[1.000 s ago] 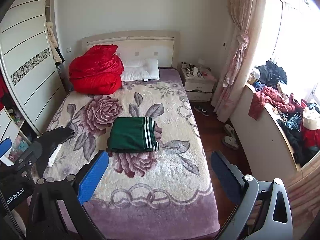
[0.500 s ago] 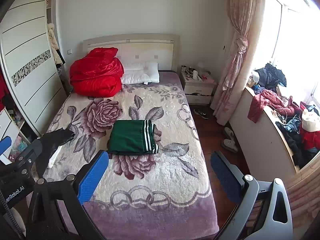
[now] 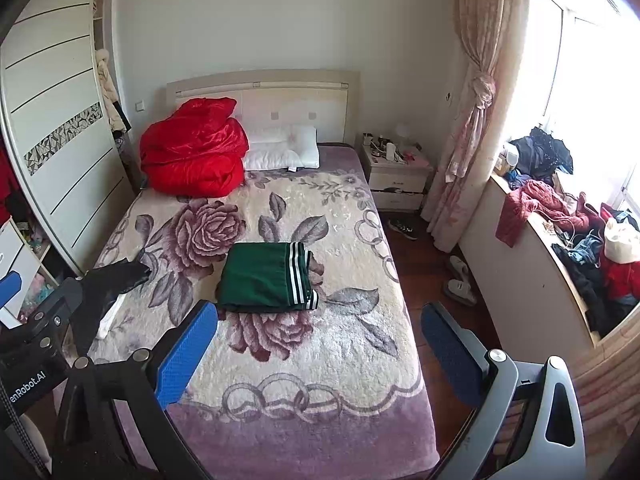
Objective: Fold large clothes
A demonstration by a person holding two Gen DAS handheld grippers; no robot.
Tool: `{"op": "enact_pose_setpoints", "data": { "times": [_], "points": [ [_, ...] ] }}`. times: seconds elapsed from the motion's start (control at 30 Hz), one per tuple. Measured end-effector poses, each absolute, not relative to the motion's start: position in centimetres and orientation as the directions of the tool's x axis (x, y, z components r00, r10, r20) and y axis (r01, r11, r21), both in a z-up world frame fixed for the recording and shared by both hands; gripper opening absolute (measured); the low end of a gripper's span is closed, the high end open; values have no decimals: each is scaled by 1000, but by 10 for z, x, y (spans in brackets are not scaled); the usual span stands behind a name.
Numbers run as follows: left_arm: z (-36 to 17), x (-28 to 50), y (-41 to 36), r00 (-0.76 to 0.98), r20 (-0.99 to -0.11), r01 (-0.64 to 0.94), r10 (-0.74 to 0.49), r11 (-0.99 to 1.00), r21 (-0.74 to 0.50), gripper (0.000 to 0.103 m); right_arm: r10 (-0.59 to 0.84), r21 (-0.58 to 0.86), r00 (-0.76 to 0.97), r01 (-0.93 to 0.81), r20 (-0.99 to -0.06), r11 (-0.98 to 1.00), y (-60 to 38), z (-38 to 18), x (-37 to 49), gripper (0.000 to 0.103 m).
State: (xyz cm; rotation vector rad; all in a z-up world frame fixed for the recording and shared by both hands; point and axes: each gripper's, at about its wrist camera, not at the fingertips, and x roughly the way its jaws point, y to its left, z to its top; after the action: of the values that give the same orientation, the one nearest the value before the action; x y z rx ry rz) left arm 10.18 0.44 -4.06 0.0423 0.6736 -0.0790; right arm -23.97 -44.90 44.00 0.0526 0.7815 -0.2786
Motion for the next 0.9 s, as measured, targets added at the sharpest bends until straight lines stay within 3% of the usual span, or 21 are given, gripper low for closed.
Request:
{"op": "enact_pose_setpoints", "data": {
  "times": [0.9],
  "points": [
    [-32, 105, 10, 785, -617, 77, -51, 997, 16, 103, -224, -52, 679, 264, -699, 963, -439, 444, -237, 103]
  ]
}}
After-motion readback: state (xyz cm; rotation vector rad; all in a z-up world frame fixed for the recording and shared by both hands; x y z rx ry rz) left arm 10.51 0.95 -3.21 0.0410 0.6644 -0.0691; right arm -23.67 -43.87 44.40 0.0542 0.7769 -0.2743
